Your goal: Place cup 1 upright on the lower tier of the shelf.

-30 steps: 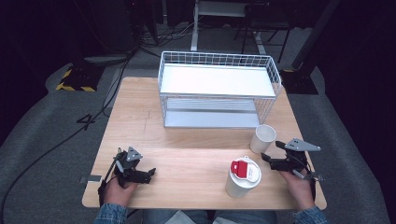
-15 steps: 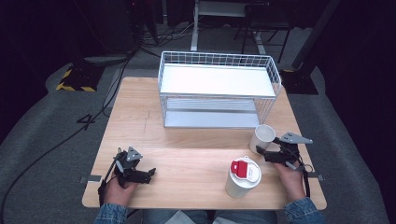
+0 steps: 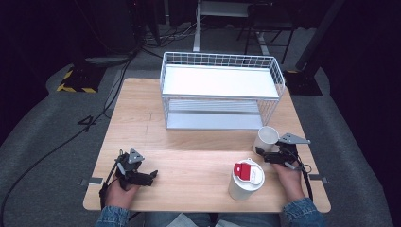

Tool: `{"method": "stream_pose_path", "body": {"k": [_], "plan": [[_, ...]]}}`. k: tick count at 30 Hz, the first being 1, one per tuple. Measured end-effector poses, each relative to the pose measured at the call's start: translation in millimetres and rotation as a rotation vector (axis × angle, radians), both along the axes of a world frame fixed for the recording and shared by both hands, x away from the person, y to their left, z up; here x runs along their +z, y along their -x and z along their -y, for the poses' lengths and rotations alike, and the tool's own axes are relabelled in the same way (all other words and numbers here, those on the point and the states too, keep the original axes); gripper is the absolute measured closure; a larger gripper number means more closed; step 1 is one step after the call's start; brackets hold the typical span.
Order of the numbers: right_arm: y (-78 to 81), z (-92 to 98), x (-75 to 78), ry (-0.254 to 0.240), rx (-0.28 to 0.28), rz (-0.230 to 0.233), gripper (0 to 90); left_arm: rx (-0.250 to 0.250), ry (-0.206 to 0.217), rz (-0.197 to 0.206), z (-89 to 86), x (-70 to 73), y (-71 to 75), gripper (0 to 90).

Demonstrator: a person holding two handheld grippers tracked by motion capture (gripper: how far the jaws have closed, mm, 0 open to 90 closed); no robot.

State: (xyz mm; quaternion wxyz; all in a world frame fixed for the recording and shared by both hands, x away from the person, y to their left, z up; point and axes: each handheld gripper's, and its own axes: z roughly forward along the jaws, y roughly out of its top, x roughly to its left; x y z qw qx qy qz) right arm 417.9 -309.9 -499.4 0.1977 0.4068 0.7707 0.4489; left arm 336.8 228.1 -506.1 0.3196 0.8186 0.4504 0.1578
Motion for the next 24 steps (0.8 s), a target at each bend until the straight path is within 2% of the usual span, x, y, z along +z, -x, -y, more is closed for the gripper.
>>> {"method": "stream_pose_path", "body": {"k": [4,24], "plan": [[1.3,-1.6,0.2,0.014,0.013,0.013,22.6,-0.001,0.0,0.0,0.0,0.0,0.0,0.6],[1.4,-1.7,0.6,0.023,0.014,0.017,23.3,-0.001,0.0,0.0,0.0,0.0,0.0,0.6]]}}
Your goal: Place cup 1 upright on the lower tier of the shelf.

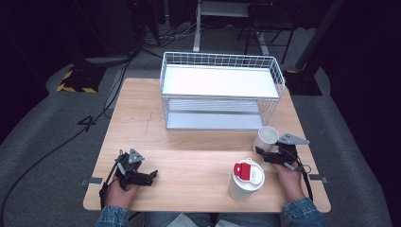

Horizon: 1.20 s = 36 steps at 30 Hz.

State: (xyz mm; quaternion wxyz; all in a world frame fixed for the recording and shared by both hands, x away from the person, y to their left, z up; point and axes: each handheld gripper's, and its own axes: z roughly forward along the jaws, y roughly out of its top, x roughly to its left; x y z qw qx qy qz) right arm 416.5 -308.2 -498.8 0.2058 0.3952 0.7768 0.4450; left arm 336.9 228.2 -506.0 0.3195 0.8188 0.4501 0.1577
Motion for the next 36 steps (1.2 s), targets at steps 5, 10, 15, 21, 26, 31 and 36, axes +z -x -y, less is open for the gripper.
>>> {"method": "stream_pose_path", "body": {"k": [5,10,15,21,26,31,36], "plan": [[2.0,-0.4,2.6,0.002,0.006,0.014,23.3,0.0,0.0,-0.001,0.0,0.0,0.0,0.6],[3.3,-1.1,4.7,-0.007,0.015,0.024,23.3,0.001,0.0,0.0,0.0,0.0,0.0,0.6],[1.3,-5.1,13.3,-0.013,0.027,0.021,23.3,0.0,0.0,0.0,0.0,0.0,0.0,0.6],[-2.8,-15.5,25.8,-0.011,0.06,0.031,23.3,0.0,0.0,0.0,0.0,0.0,0.0,0.6],[-5.3,-20.4,34.5,-0.025,0.075,0.033,23.4,0.0,0.0,0.0,0.0,0.0,0.0,0.6],[-9.8,-27.2,45.4,-0.018,0.095,0.044,23.4,0.0,0.0,0.0,0.0,0.0,0.0,0.6],[-14.4,-35.4,55.5,-0.01,0.113,0.054,23.4,0.0,0.0,0.0,0.0,0.0,0.0,0.6]]}}
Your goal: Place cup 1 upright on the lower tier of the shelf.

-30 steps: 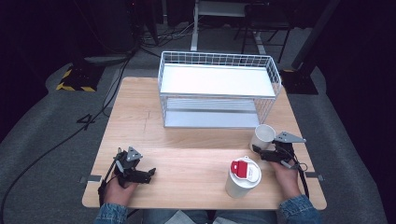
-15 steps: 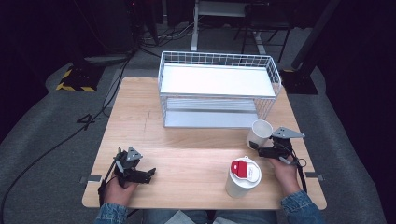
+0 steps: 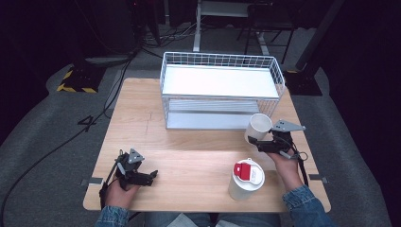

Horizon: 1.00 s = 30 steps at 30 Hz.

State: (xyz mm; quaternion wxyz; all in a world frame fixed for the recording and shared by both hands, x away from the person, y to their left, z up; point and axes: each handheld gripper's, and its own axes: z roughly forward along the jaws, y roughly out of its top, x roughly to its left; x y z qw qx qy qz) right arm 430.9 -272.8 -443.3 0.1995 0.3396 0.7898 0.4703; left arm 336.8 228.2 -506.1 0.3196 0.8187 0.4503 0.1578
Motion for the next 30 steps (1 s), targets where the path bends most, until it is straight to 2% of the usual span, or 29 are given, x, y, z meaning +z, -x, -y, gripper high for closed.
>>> {"method": "stream_pose_path", "body": {"k": [10,13,30], "plan": [[-10.2,-14.8,7.2,0.007,0.031,0.01,23.4,0.0,0.0,0.0,0.0,0.0,0.0,0.6],[-17.7,-21.4,8.8,0.006,0.037,-0.011,23.3,0.0,-0.001,0.0,0.0,0.0,0.0,0.6],[-41.5,-47.3,9.5,-0.013,0.073,-0.008,23.3,0.02,0.002,-0.001,1.2,0.0,0.3,0.6]]}}
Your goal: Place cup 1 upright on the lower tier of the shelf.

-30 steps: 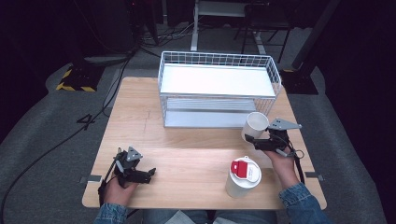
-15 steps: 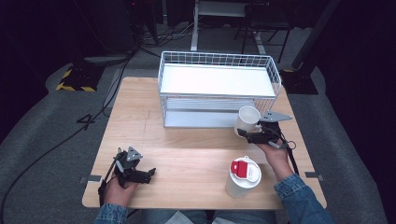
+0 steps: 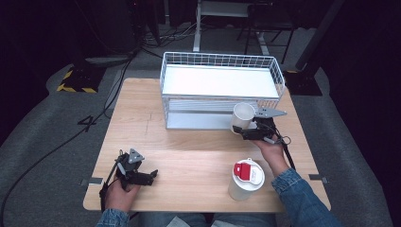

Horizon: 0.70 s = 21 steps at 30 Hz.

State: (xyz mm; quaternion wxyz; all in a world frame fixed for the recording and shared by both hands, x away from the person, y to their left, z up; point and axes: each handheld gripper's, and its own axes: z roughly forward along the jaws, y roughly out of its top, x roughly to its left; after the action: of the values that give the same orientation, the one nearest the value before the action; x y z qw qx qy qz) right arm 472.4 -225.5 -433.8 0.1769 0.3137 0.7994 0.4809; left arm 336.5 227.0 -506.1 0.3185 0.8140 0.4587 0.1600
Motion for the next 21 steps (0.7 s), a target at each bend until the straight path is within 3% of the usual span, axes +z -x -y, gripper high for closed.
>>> {"method": "stream_pose_path", "body": {"k": [13,21], "plan": [[-19.6,-28.3,-8.9,0.033,0.017,0.023,23.3,-0.003,-0.002,0.001,-0.3,0.0,0.1,0.6],[-31.9,-36.1,-19.7,0.041,0.014,0.023,23.3,-0.002,-0.002,0.001,-0.2,0.0,0.1,0.6]]}}
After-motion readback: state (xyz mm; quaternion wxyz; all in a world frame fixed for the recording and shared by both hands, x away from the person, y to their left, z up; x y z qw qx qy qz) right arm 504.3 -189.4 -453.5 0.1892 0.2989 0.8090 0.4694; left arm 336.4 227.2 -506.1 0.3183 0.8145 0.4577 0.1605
